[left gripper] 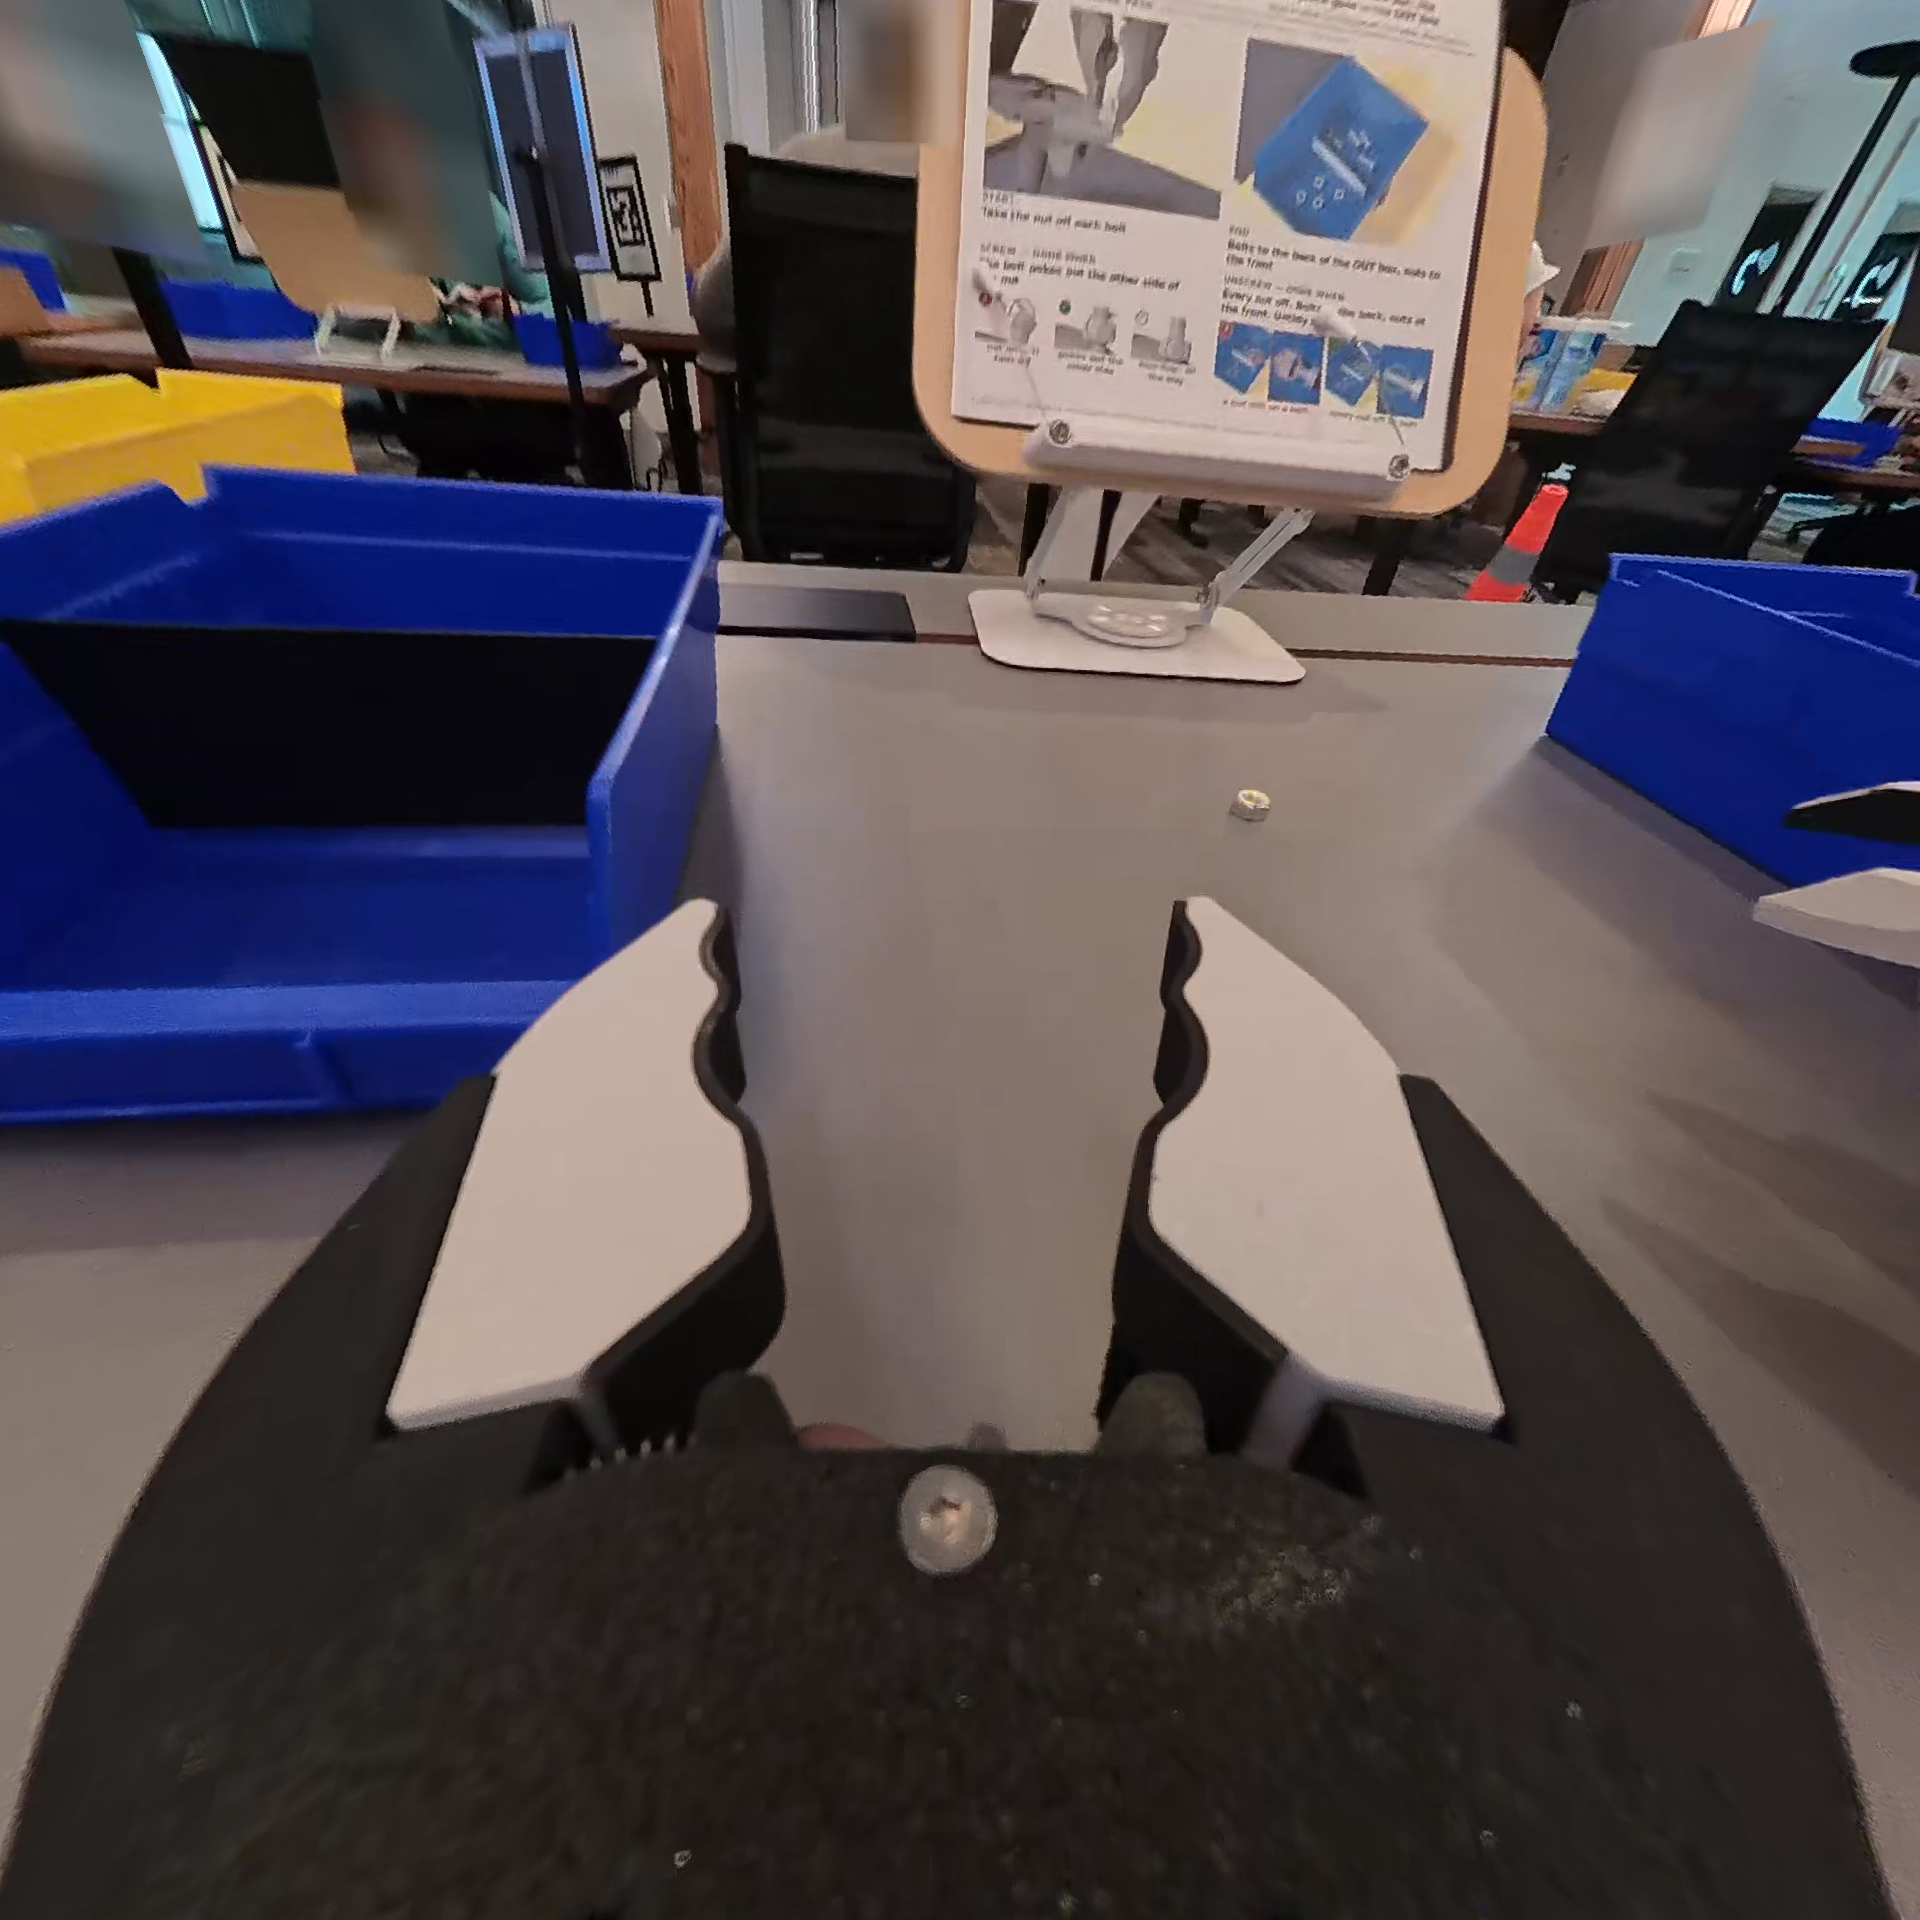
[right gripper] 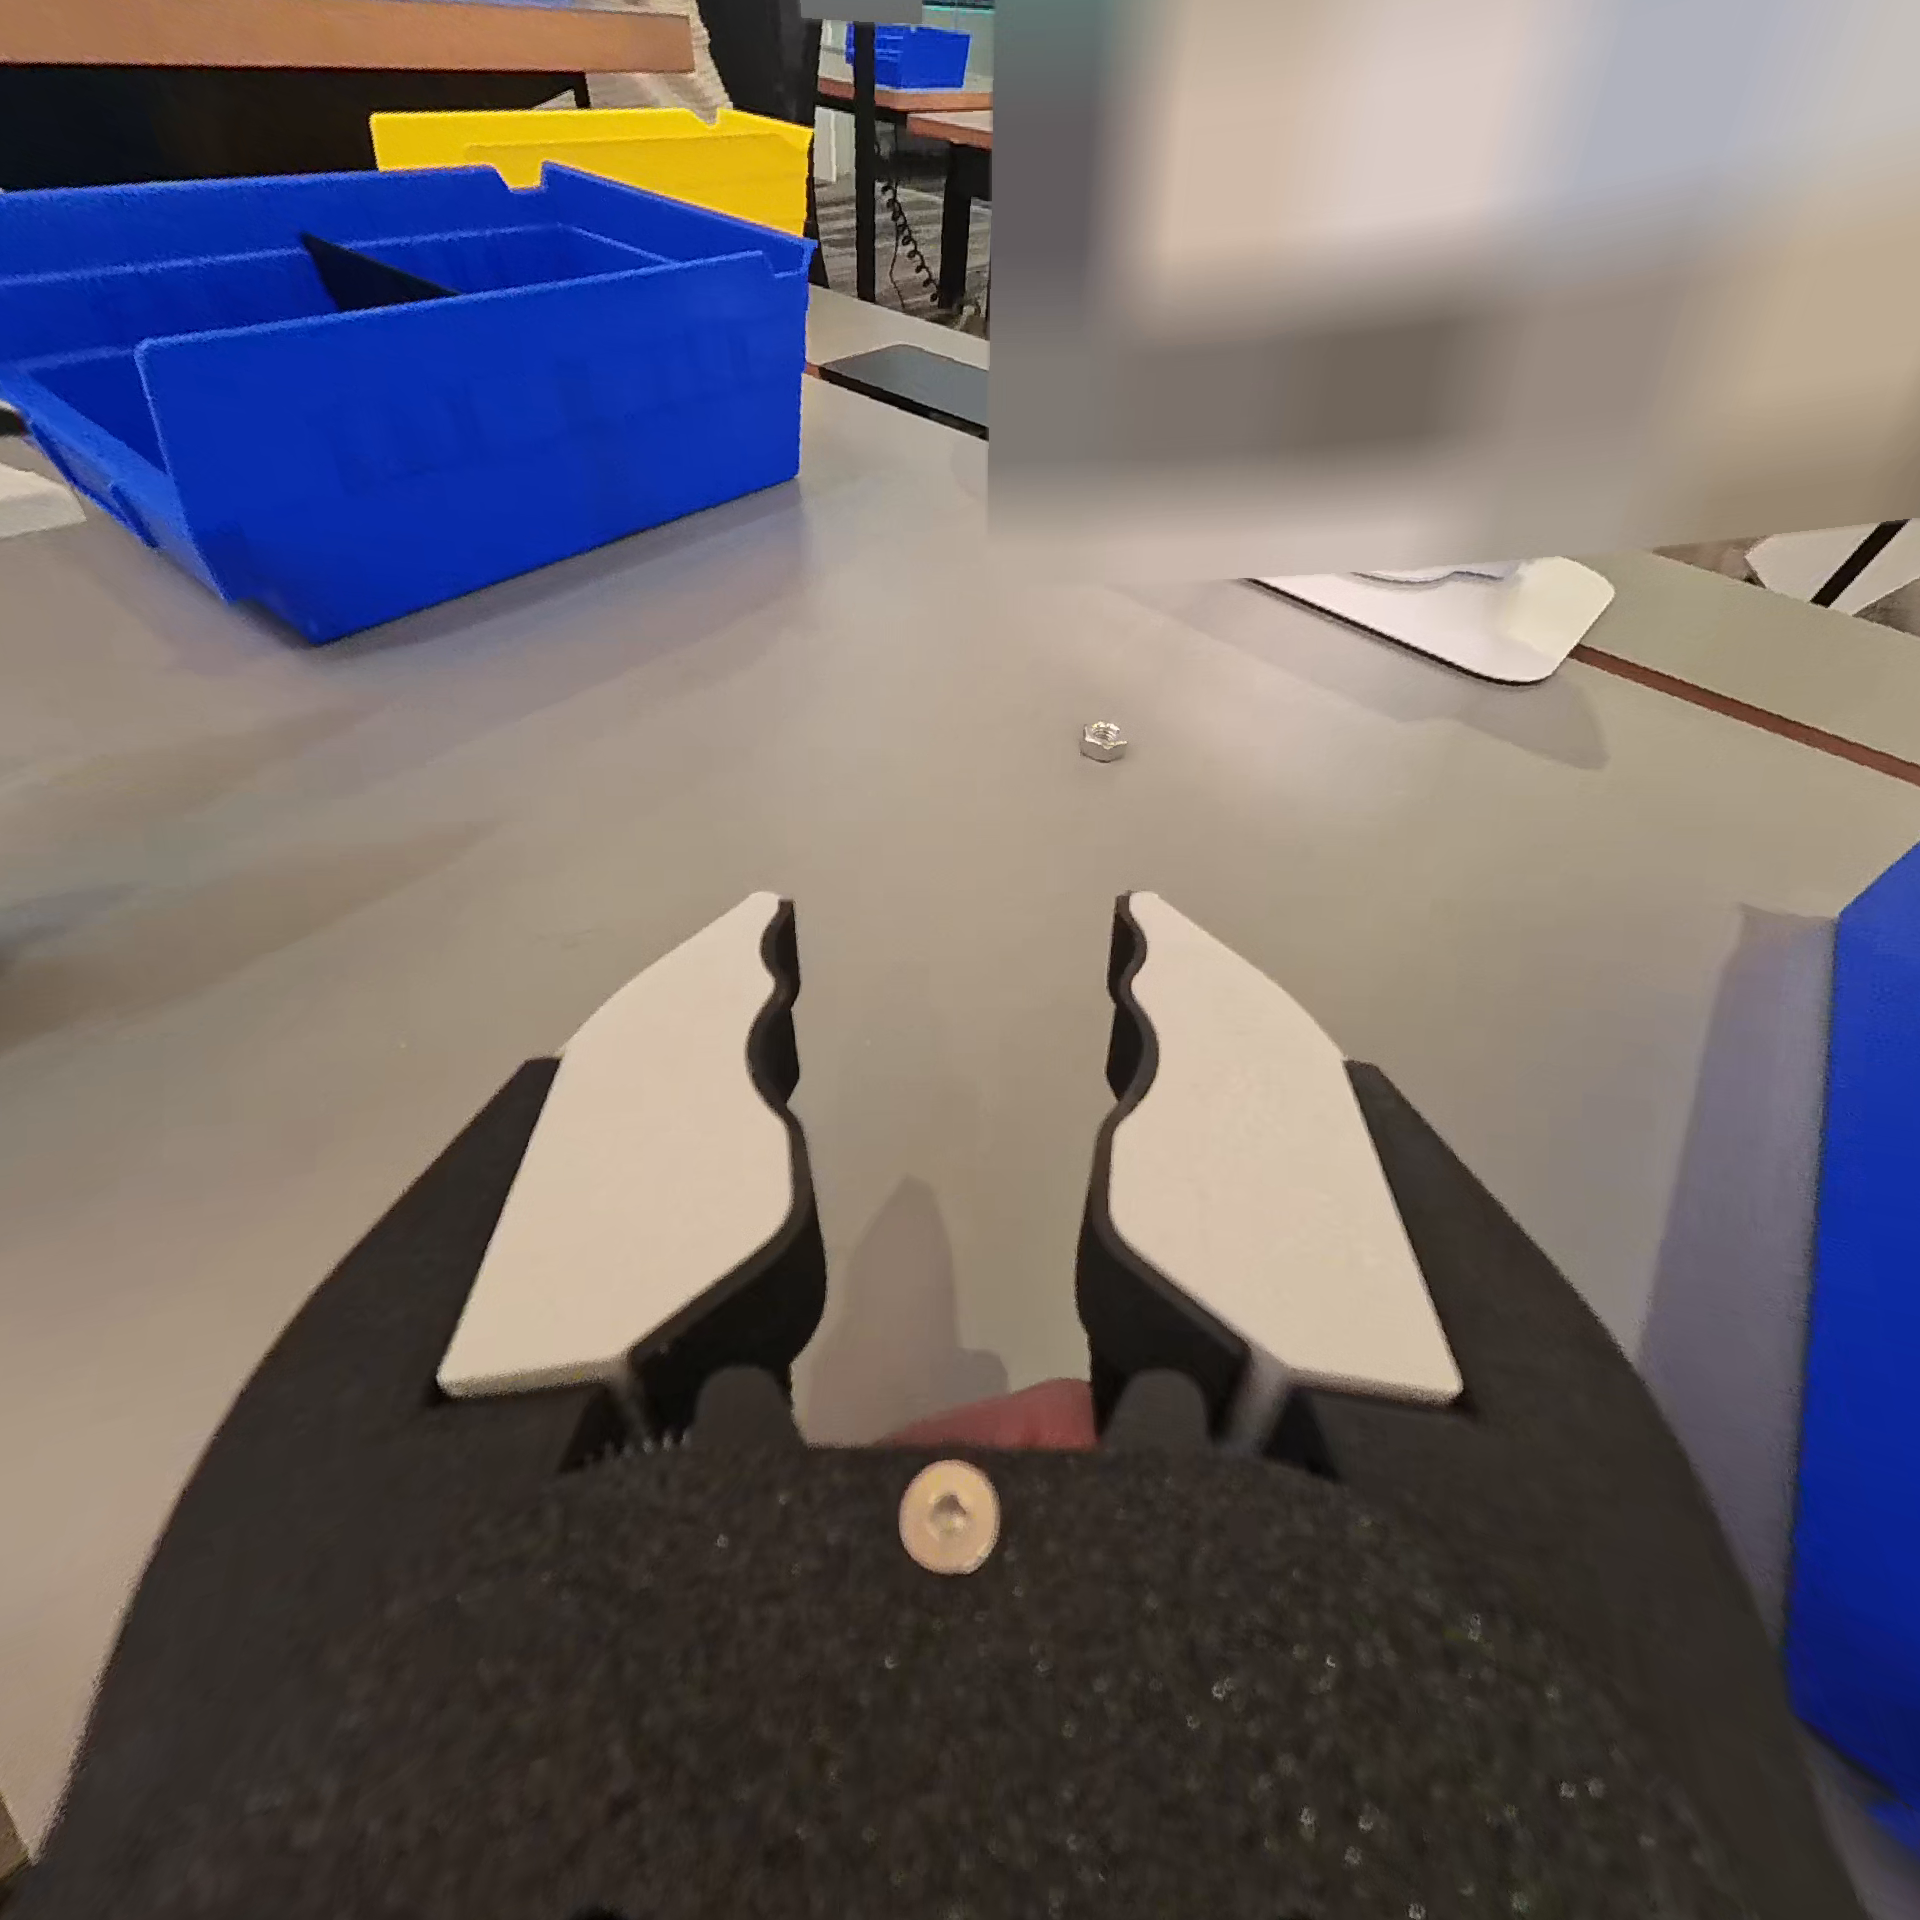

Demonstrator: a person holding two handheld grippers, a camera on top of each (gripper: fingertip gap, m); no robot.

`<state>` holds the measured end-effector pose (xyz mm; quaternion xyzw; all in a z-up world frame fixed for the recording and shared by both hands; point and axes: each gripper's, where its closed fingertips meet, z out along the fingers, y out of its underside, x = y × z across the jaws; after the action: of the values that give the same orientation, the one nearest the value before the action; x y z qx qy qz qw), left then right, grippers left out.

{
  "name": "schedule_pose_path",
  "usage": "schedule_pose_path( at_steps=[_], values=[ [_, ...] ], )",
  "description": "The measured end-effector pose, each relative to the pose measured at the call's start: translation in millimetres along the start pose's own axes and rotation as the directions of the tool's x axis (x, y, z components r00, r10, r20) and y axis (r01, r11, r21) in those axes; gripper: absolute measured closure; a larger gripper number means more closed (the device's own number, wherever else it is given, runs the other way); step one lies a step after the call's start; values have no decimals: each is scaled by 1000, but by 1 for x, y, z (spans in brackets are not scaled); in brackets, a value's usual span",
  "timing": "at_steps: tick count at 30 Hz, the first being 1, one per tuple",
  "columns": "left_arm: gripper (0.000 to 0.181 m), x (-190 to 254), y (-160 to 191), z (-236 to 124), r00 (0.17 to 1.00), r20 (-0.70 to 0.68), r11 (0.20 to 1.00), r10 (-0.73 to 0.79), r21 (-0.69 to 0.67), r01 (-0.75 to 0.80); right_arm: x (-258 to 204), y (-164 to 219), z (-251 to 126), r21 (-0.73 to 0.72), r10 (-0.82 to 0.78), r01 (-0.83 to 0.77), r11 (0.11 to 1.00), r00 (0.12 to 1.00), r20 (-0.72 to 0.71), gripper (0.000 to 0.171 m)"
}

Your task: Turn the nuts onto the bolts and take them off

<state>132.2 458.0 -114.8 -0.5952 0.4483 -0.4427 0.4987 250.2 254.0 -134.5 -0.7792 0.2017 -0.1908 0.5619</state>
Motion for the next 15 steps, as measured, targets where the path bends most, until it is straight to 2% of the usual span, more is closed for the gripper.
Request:
schedule_pose_path(
  at_steps=[3, 5, 7, 9, 12, 13, 14, 15],
  values=[
    [109, -5, -4, 4, 1000, -21, 999, -5, -37, 4, -1, -1, 0, 3, -6, 6, 1000, 1000, 1, 114],
    [116, -21, -23, 12, 993, -35, 990, 111, -80, -113, -1, -2, 0, 5, 1, -1, 1000, 1000, 7, 114],
    [119, -57, -43, 31, 956, -29, 932, 290, -219, -290, -1, -4, -2, 13, 2, -3, 1000, 1000, 14, 114],
    [119, -102, -66, 61, 930, -30, 868, 366, -350, -353, -1, -6, -3, 20, -9, 9, 1000, 1000, 19, 115],
    [123, -162, -79, 132, 966, -49, 810, 252, -536, -239, -2, -8, -3, 22, -14, 13, 1000, 999, 32, 115],
    [124, -176, -78, 157, 982, -48, 792, 185, -584, -178, -3, -8, -4, 25, -8, 7, 1000, 999, 38, 115],
    [133, -189, -75, 180, 992, -32, 772, 121, -625, -114, -4, -9, -4, 27, -2, 1, 1000, 999, 45, 115],
    [136, -204, -66, 198, 995, -3, 728, 99, -682, -75, -6, -9, -4, 29, 2, -3, 1000, 999, 51, 115]
  ],
)
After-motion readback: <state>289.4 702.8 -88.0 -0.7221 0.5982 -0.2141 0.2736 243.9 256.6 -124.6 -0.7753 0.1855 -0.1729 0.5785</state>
